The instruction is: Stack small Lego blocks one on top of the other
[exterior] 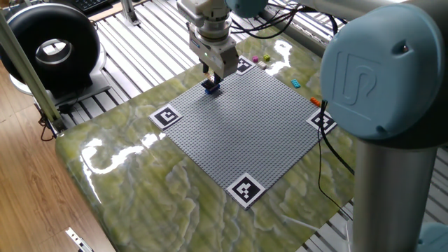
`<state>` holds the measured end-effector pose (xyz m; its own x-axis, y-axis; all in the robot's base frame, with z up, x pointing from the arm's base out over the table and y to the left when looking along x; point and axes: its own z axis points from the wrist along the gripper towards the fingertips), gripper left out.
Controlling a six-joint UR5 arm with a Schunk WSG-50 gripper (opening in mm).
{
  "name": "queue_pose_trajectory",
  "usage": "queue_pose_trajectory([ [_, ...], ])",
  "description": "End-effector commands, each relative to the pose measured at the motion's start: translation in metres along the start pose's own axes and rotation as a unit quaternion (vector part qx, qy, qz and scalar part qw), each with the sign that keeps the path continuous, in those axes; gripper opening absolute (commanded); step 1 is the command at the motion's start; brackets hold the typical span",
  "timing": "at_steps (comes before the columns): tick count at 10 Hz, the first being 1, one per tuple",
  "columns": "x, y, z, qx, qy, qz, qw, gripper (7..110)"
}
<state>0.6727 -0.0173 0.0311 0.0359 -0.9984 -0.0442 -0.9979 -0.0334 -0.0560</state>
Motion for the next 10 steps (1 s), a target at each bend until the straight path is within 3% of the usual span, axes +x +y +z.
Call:
queue_pose_trajectory([
  [1,0.003,-0.003,-0.001,0.001,0.0,-0.018,0.9998,7],
  [5,0.005,-0.009,-0.015,-0.02,0.006,-0.019,0.9996,7],
  [8,0.006,-0.003,-0.007,-0.039,0.012,-0.018,0.999,7],
  [10,0.008,0.004,-0.001,-0.034,0.012,-0.013,0.9993,7],
])
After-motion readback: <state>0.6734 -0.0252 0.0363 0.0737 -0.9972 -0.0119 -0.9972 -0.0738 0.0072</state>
